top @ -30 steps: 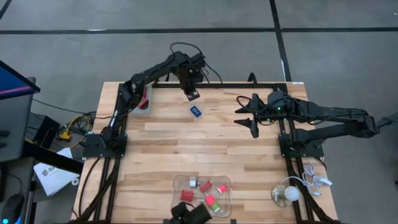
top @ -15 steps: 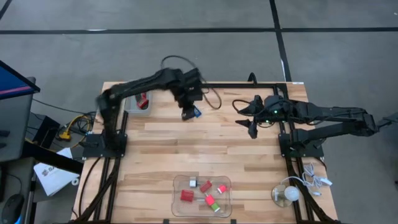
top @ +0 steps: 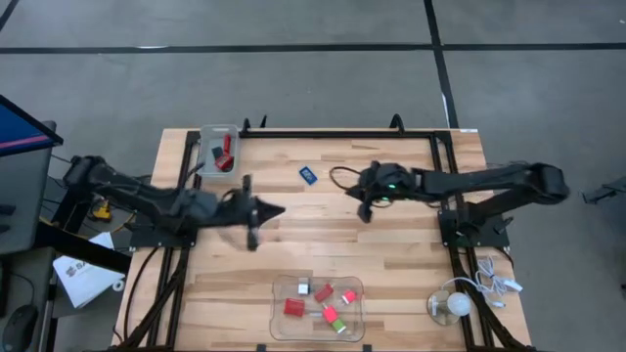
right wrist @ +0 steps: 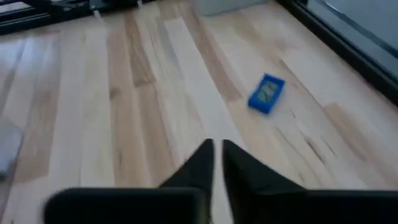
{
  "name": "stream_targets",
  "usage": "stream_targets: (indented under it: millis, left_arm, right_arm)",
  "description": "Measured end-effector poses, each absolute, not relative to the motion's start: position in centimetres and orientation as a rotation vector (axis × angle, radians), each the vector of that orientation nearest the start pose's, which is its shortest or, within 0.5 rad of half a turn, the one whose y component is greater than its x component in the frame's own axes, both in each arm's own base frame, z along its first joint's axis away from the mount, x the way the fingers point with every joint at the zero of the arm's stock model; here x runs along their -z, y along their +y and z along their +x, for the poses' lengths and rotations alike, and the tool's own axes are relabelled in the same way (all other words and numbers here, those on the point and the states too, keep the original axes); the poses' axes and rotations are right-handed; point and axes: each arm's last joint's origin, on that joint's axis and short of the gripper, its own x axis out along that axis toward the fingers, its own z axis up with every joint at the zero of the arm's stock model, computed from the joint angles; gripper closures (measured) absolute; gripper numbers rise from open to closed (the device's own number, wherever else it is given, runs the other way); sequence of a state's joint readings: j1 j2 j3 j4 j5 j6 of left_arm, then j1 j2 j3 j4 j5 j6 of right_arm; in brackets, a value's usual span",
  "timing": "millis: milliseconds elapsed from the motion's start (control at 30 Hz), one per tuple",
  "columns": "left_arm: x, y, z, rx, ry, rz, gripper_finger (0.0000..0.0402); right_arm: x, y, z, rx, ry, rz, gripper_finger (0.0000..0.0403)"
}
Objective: Pick & Place Office items
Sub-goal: Put the blue digital clock into the gray bin
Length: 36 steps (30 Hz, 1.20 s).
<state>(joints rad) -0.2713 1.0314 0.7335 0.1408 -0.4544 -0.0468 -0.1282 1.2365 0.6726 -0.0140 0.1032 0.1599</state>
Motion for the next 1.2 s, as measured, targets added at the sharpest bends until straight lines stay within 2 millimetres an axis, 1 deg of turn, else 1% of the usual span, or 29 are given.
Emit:
stream_targets:
  millis: [33, 67, 133, 167, 267, 367, 433, 533, 567, 633, 667, 700, 733, 767, 833, 867, 900, 933, 1000, 1033, 1200]
  left_arm:
    - [-29.6, -5.5, 21.7, -0.191, 0.103, 0.014, 0.0401]
    - [-29.2, -5.9, 21.1, -0.190, 0.069, 0.015, 0.0401]
    - [-28.4, -6.7, 20.3, -0.203, 0.043, 0.046, 0.0401]
    - [-28.6, -6.8, 20.0, -0.220, 0.034, 0.066, 0.0401]
    - [-29.8, -7.4, 19.0, -0.264, -0.030, 0.053, 0.0401]
    - [-29.5, -8.3, 18.4, -0.276, -0.006, 0.103, 0.0401]
    - [-29.4, -8.9, 18.1, -0.297, 0.002, 0.115, 0.0401]
    - [-29.4, -9.6, 17.5, -0.309, 0.011, 0.135, 0.0401]
    - [-29.4, -9.8, 17.3, -0.311, 0.012, 0.141, 0.0401]
    - [-29.5, -10.3, 16.9, -0.311, 0.011, 0.158, 0.0401]
    - [-29.5, -10.4, 16.8, -0.311, 0.010, 0.162, 0.0401]
    - [-29.6, -10.6, 16.6, -0.308, 0.009, 0.168, 0.0401]
    - [-29.6, -10.7, 16.5, -0.304, 0.005, 0.167, 0.0401]
    - [-29.7, -10.7, 16.5, -0.303, 0.003, 0.167, 0.0401]
    - [-29.7, -10.9, 16.3, -0.291, 0.001, 0.168, 0.0401]
    - [-29.8, -11.0, 16.2, -0.289, -0.001, 0.166, 0.0401]
    - [-29.8, -11.0, 16.1, -0.293, 0.000, 0.165, 0.0401]
    - [-29.7, -11.1, 16.1, -0.291, 0.000, 0.166, 0.0401]
    - [-29.7, -11.2, 16.1, -0.291, 0.003, 0.169, 0.0401]
    - [-29.7, -11.2, 16.0, -0.290, 0.004, 0.170, 0.0401]
    - [-29.8, -11.4, 15.9, -0.277, -0.003, 0.163, 0.0401]
  right_arm:
    - [-22.0, -3.8, 26.2, 0.267, 0.557, 0.160, 0.0389]
    - [-22.0, -4.1, 27.4, 0.263, 0.554, 0.162, 0.0393]
    - [-21.4, -4.9, 29.4, 0.271, 0.599, 0.168, 0.0383]
    - [-21.2, -5.3, 30.7, 0.272, 0.604, 0.165, 0.0377]
    - [-20.1, -7.0, 33.7, 0.299, 0.642, 0.173, 0.0369]
    - [-19.0, -8.6, 36.5, 0.290, 0.660, 0.221, 0.0381]
    - [-17.9, -9.7, 37.8, 0.281, 0.690, 0.270, 0.0396]
    - [-16.8, -10.8, 39.4, 0.307, 0.756, 0.313, 0.0399]
    - [-16.7, -11.1, 40.0, 0.313, 0.758, 0.318, 0.0400]
    - [-16.1, -11.3, 40.7, 0.319, 0.818, 0.328, 0.0402]
    - [-16.3, -11.5, 41.4, 0.320, 0.804, 0.330, 0.0401]
    - [-16.1, -11.4, 41.5, 0.326, 0.839, 0.332, 0.0402]
    - [-16.0, -11.5, 42.0, 0.337, 0.852, 0.326, 0.0402]
    - [-16.3, -11.7, 42.6, 0.348, 0.830, 0.320, 0.0402]
    - [-16.1, -11.9, 42.6, 0.382, 0.899, 0.315, 0.0402]
    - [-16.3, -12.1, 43.2, 0.390, 0.882, 0.312, 0.0402]
    - [-16.2, -12.3, 43.2, 0.404, 0.897, 0.318, 0.0402]
    - [-15.8, -12.4, 42.8, 0.414, 0.953, 0.321, 0.0402]
    - [-15.6, -12.8, 43.3, 0.424, 0.945, 0.326, 0.0402]
    - [-15.4, -12.8, 43.0, 0.429, 0.981, 0.331, 0.0403]
    - [-14.6, -14.0, 42.7, 0.456, 0.992, 0.350, 0.0403]
